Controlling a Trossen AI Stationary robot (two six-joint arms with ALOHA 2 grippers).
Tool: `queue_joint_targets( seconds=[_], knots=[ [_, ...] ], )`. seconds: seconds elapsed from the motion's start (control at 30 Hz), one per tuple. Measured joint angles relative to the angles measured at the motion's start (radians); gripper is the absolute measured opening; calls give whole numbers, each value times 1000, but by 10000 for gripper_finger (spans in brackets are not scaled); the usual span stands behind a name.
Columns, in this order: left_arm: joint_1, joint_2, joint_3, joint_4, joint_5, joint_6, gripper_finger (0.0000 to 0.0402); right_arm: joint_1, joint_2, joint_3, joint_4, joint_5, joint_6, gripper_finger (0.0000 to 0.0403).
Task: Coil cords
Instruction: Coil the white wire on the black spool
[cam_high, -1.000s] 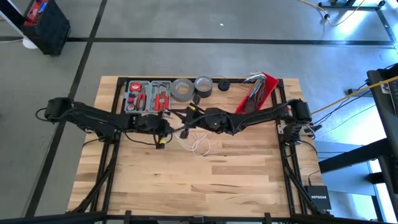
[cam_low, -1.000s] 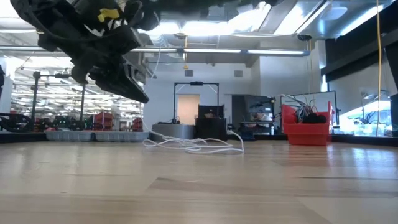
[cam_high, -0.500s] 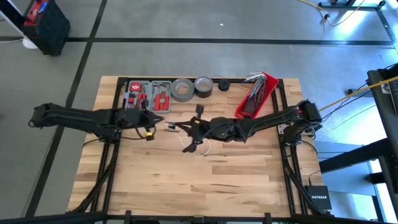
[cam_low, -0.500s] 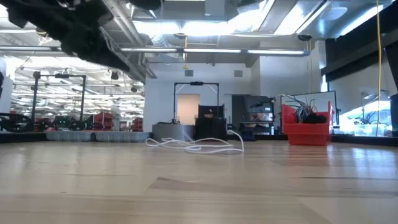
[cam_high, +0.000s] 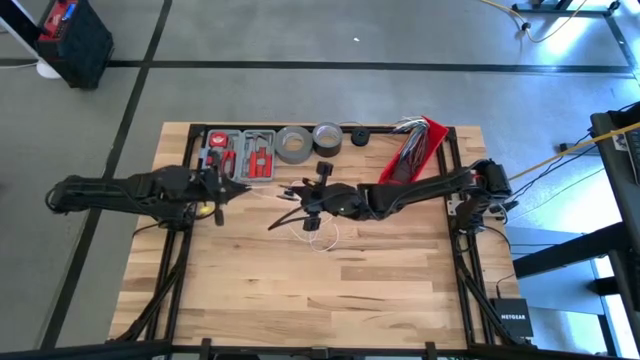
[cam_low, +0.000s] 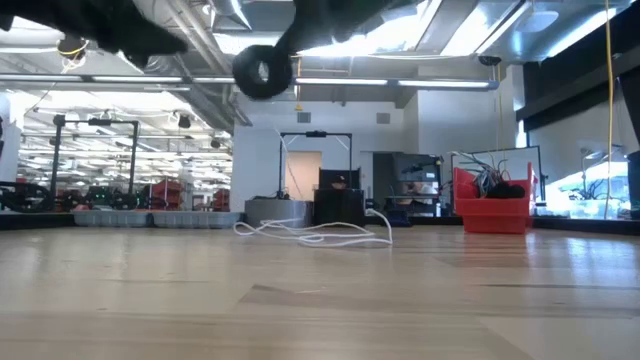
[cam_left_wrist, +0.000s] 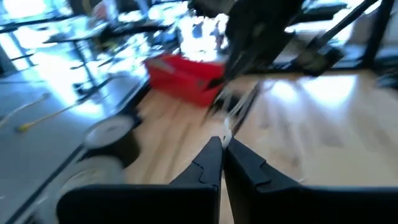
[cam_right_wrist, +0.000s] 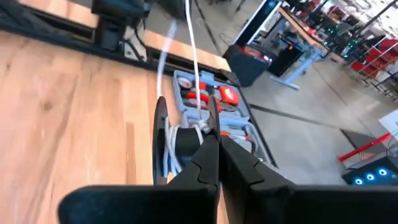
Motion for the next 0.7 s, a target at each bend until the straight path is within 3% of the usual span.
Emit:
queue_joint_targets(
  seconds=[0.27, 0.7],
  knots=[
    [-1, 71, -18, 169, 122, -93, 3, -32, 73, 0, 163, -11, -21, 5],
    [-44, 355, -23, 436, 131, -141, 2, -39, 99, 0, 257, -16, 3, 5]
  ],
)
